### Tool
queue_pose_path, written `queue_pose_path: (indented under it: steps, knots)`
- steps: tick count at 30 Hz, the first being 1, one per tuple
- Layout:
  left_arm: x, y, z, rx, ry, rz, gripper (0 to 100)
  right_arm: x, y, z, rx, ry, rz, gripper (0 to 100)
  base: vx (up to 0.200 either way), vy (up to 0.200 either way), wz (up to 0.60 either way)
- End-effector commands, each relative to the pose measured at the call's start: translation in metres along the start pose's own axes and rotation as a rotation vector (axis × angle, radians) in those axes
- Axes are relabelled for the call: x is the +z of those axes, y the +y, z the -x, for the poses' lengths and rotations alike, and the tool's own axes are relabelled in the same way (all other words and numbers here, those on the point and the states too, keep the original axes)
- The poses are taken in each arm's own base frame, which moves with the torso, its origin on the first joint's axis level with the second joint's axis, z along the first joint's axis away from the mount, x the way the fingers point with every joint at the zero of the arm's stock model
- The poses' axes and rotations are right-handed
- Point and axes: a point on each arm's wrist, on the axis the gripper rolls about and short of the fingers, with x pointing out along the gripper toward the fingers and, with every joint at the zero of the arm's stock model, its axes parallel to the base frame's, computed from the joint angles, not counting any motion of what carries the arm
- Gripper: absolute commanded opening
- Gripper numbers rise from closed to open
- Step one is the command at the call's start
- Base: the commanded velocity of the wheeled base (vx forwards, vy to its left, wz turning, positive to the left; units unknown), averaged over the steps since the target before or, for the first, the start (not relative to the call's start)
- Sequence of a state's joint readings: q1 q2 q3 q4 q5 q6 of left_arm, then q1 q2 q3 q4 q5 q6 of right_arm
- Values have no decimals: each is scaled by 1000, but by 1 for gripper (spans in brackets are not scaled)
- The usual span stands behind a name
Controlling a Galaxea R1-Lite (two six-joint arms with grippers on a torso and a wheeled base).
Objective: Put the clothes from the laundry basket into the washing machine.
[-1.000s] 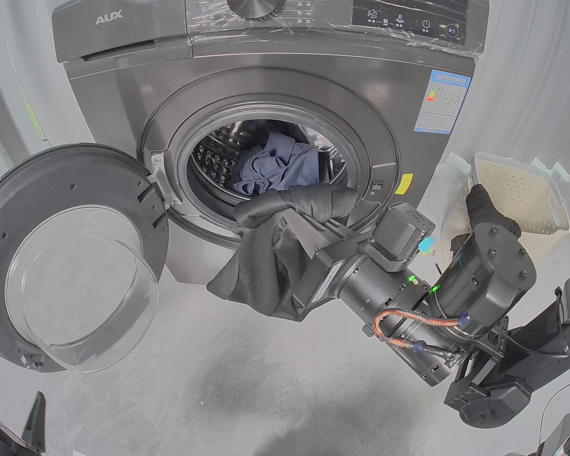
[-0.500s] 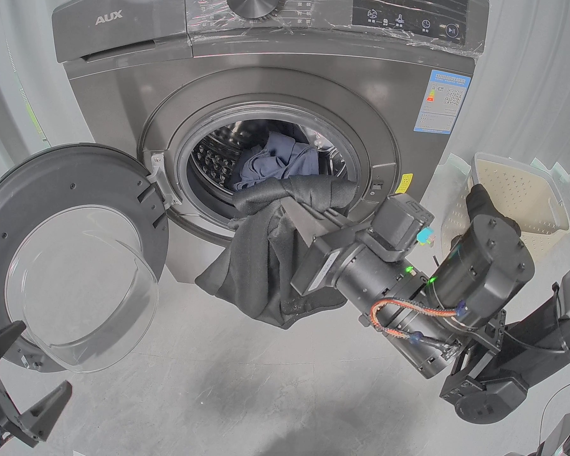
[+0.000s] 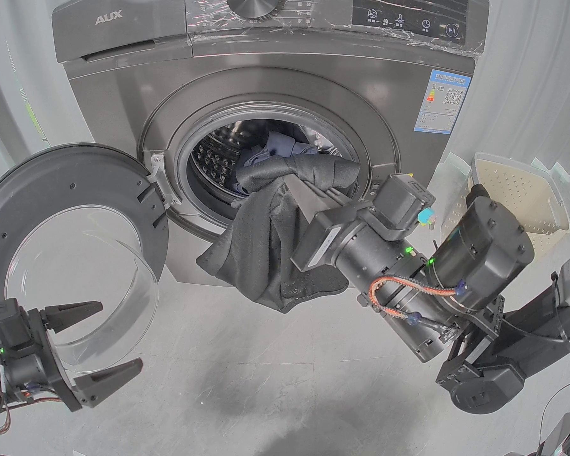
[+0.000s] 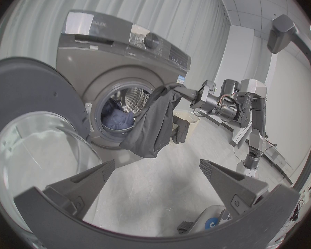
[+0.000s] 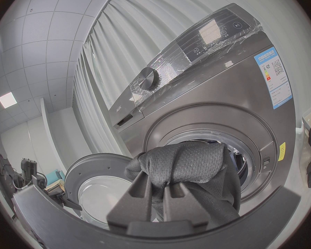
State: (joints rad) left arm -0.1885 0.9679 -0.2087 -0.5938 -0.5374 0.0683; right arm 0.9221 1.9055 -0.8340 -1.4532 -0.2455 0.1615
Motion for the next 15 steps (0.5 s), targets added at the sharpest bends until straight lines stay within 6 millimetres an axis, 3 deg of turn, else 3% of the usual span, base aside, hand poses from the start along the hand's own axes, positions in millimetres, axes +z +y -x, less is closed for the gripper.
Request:
queue_pose_path:
  steps: [1,15]
  knots:
    - [-20,21,-45,-47,144,82,100,1,-1,-3,-3,-7,1,0,0,0,0]
    - [-46,47,-110,-102,211,130,100,-2,3,-4,7,-8,-4,0,0,0,0]
